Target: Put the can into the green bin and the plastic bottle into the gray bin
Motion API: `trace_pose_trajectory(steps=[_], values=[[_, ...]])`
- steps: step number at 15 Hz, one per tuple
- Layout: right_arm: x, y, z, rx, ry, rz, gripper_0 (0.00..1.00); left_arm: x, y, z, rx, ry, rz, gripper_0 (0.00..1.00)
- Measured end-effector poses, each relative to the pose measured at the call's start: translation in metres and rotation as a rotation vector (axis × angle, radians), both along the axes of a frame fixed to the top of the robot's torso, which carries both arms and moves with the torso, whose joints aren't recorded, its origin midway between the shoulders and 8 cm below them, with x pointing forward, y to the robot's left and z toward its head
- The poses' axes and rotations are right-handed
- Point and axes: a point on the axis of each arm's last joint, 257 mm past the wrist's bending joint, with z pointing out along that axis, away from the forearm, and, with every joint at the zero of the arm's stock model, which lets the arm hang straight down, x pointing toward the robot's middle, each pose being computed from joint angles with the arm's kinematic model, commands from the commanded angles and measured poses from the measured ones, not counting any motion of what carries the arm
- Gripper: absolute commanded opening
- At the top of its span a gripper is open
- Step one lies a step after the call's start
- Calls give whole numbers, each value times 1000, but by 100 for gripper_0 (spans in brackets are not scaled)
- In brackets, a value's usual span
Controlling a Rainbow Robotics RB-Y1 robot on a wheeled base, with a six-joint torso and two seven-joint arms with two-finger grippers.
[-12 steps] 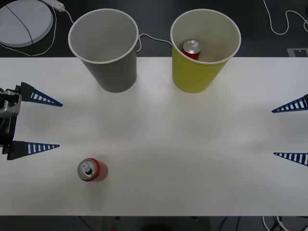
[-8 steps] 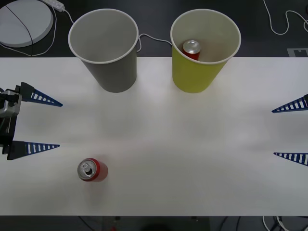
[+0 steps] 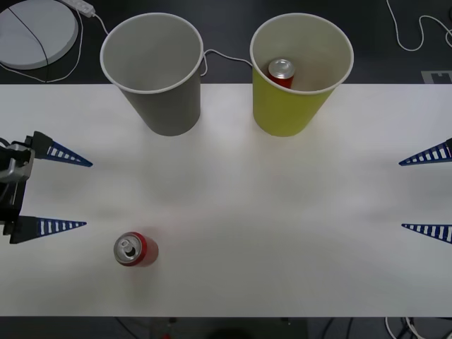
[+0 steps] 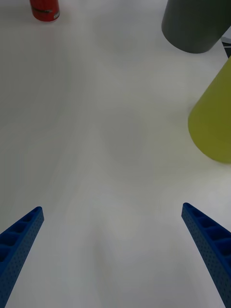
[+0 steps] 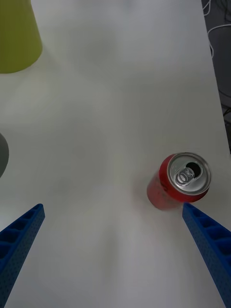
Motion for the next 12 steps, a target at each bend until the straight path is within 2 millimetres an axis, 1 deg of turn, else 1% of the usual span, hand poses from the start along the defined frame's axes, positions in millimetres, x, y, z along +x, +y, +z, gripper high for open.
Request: trace_pose_trajectory(steps=[3, 5, 12], values=[[0, 0, 0, 0, 0, 0, 100, -6, 6, -11, -3, -1, -19, 100], [0, 0, 0, 0, 0, 0, 100, -9, 13, -17, -38, -2, -31, 100], [0, 0, 0, 0, 0, 0, 100, -20, 30, -59, -143, 2, -79, 100]])
